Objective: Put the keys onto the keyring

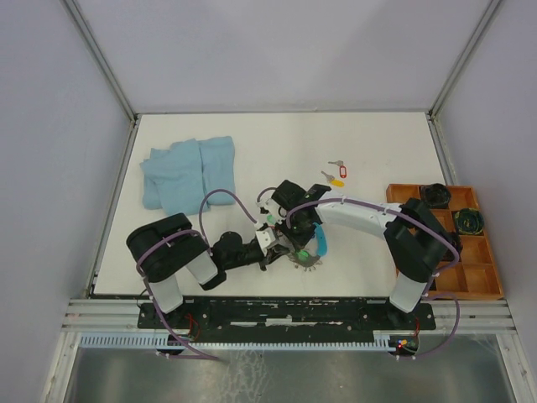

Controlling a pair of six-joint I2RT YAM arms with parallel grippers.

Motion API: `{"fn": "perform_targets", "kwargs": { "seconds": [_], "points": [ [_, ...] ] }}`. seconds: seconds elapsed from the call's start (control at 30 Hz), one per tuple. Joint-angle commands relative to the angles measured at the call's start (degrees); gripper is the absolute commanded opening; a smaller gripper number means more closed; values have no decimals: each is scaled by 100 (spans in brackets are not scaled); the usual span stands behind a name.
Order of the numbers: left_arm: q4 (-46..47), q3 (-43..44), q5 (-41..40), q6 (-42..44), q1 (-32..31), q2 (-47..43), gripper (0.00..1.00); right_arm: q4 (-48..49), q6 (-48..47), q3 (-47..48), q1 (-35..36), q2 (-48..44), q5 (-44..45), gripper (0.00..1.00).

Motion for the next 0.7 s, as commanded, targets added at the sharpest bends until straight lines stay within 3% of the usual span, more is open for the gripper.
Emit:
{"fn": "perform_targets", "kwargs": {
  "seconds": [0.0, 0.27, 0.47, 0.67],
  "points": [
    [911, -78, 104, -377, -20, -36, 3, -328, 238, 309, 127, 258, 981, 1],
    [1249, -194, 69, -752, -20, -21, 3, -352, 568, 396, 213, 531, 1506, 1],
    [2030, -433, -62, -1095, -25, 277, 3, 85, 727, 173, 205, 122, 1327, 1],
    [2092, -364, -95, -1182, -21, 344, 3, 550, 709, 10, 152, -421, 1050, 1]
  ]
}}
